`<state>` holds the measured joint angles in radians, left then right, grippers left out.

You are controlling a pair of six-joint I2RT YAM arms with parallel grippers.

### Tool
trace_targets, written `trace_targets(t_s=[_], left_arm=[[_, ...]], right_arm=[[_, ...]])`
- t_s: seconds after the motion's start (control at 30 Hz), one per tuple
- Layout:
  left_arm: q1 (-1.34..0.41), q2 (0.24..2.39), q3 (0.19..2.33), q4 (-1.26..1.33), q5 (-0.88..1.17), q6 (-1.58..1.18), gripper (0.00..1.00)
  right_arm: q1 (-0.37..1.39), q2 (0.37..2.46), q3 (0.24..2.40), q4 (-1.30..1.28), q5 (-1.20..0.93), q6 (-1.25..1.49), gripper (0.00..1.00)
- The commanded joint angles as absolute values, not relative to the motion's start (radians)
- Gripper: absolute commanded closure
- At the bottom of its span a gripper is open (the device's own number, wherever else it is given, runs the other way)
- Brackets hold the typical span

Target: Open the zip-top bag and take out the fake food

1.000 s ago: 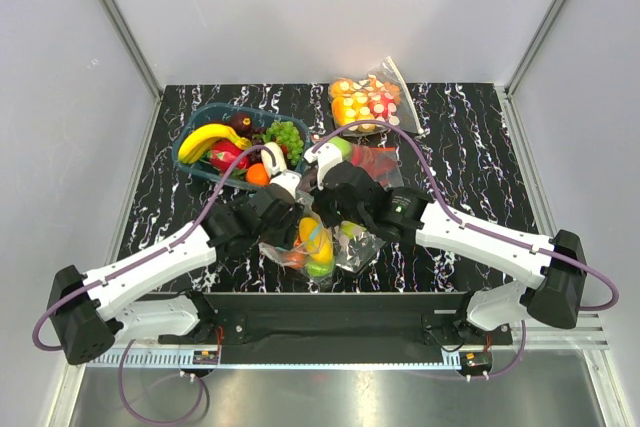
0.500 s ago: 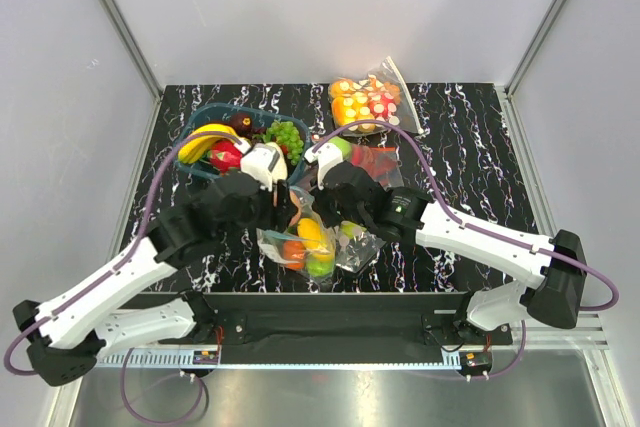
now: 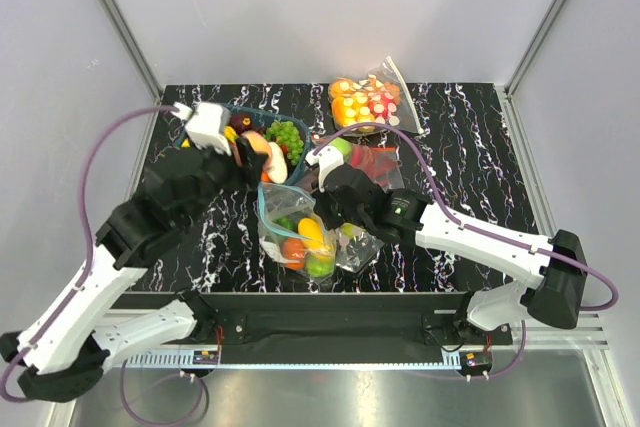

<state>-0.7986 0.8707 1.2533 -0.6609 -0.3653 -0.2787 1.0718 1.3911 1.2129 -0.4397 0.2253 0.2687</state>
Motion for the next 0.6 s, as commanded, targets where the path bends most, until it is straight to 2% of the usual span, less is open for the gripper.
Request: trace_targets(t_s=[0.0, 0.07, 0.17, 0.33, 0.57], left_arm=[[-0.625, 0.948, 1.344, -0.529, -0.35, -0.169, 0.65], [-0.443, 1.029, 1.344, -0.477, -0.246, -0.19, 0.65], [-0.297, 1.127, 1.335, -0.405, -0.157, -0.234, 0.64], [-0.221, 1.372, 1.377, -0.272, -0.078, -0.262, 0.64], [-0.21, 1.632, 1.525, -0.276, -0.069, -0.198, 0.64]], right_arm=[[1.075, 1.359, 1.216, -0.426, 0.238, 0.279, 1.0], [1.075, 1.362, 1.221, -0.423, 0.232, 0.278, 1.0], [1.075, 1.371, 1.229, -0.426, 0.225, 0.276, 1.0], [1.075, 1.382, 1.233, -0.428, 0.225, 0.27, 1.0], [1.075, 1.385, 1.221, -0.43, 0.222, 0.281, 1.0]])
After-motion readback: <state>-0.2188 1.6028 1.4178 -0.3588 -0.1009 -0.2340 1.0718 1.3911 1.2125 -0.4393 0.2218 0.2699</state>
